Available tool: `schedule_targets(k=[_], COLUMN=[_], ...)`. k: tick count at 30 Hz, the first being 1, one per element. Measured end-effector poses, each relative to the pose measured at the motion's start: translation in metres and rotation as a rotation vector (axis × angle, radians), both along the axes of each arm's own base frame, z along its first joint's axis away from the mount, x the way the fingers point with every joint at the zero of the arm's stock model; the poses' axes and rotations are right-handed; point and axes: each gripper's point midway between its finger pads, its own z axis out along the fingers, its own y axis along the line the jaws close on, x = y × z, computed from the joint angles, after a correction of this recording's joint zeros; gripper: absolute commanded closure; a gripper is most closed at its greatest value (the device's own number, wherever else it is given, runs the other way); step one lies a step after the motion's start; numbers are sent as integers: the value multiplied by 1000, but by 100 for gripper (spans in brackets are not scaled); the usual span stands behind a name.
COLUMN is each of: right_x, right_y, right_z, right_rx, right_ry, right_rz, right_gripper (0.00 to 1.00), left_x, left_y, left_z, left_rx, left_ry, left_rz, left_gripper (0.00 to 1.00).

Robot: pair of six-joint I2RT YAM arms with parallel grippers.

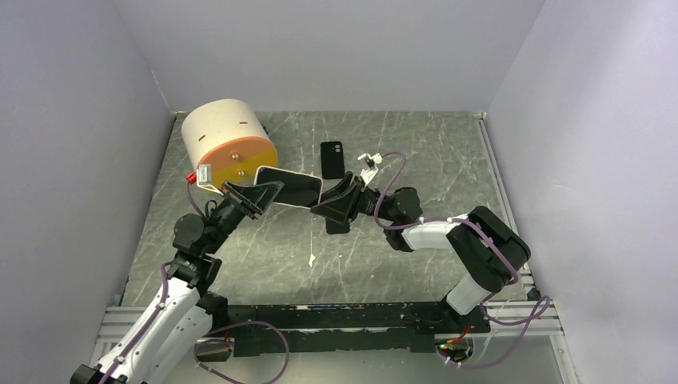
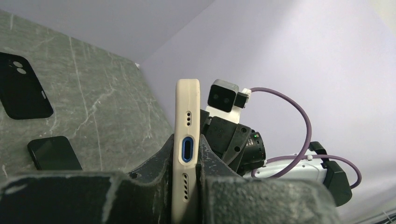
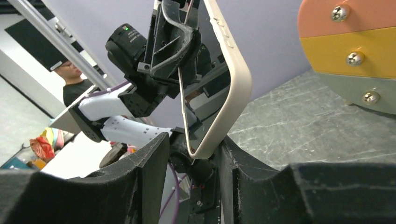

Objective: Take the phone out of the phone case
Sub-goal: Remove the phone case from the phone.

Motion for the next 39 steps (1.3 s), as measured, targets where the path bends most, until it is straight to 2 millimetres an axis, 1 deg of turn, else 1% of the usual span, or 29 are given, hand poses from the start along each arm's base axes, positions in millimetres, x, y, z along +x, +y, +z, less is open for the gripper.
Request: schedule_targets(k=[3, 8, 15, 19, 22, 26, 34, 37, 39], right_x=[-6, -10, -11, -10, -11, -12, -14, -13, -5], right_y=[0, 0, -3, -5, -7, -10, -13, -12, -10], right_z=[-3, -7, -10, -13, -16, -20, -13, -16, -16], right_rx=[-16, -31, -45, -57, -68, -86, -114, -141, -161], right_ry=[-28, -57, -89, -120, -167, -276, -537, -584, -596], right_rz=[32, 50, 64, 69, 75, 90, 137, 146, 119], right_gripper=[58, 75, 88, 99, 100, 100, 100, 100, 98], left_x=[0, -1, -2, -1, 0, 1, 0, -1, -7], left_y=[1, -1, -4, -8, -11, -16, -24, -27, -32], left_z=[0, 0, -2, -7, -8, -9, 10, 16, 16], left_rx=[-5, -16, -23, -30, -38, -33, -9, -4, 2], left_ry=[0, 13, 32, 61, 76, 98, 66, 58, 63], left_rz=[5, -9, -37, -58, -78, -124, -210, -239, -288], left_gripper=[97, 97, 97, 98, 97, 97, 98, 97, 98])
